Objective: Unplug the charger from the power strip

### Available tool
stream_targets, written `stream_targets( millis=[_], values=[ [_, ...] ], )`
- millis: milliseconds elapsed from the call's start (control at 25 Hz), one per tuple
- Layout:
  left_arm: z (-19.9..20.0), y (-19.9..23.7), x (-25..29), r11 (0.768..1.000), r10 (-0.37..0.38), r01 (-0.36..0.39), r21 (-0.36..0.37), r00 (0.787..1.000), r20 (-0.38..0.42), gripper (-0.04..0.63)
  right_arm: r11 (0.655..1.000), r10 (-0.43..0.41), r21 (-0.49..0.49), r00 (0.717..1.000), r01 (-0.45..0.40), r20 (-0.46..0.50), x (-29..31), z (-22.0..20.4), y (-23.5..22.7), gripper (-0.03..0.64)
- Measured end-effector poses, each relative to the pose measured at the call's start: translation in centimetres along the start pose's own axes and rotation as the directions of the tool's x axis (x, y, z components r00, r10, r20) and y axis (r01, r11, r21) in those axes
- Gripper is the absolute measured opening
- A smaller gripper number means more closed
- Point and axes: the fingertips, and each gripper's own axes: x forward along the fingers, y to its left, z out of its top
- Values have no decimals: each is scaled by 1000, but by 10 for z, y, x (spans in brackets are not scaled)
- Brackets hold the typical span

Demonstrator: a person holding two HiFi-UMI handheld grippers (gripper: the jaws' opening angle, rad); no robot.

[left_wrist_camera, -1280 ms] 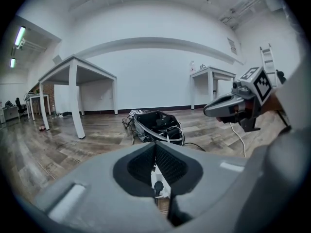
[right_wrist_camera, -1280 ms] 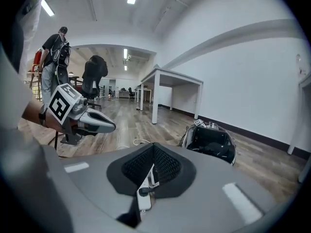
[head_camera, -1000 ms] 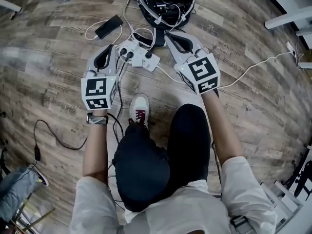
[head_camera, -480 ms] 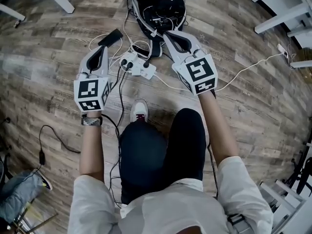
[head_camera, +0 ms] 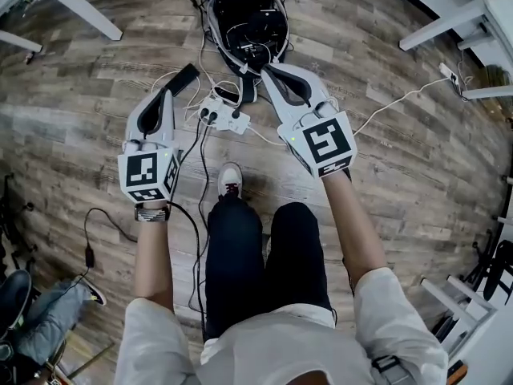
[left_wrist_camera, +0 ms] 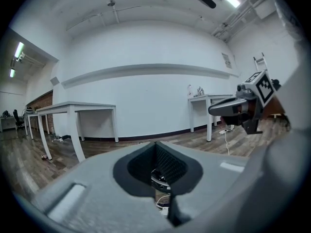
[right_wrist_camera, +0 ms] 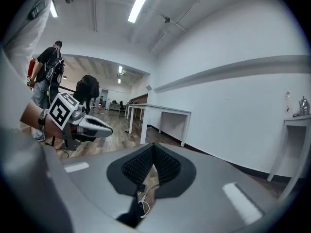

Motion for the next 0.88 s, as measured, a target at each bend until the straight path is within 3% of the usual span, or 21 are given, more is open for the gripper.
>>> stream_targets(
  millis=[600, 880],
  values=[
    [284, -12, -91, 999, -26, 25, 28, 998, 50, 6, 999, -46, -1, 997, 46, 55, -111, 280, -32, 3],
    [370, -43, -162, 999, -31, 31, 7, 998, 49, 6, 998, -50, 46, 995, 46, 88, -188, 368, -18, 3]
  ],
)
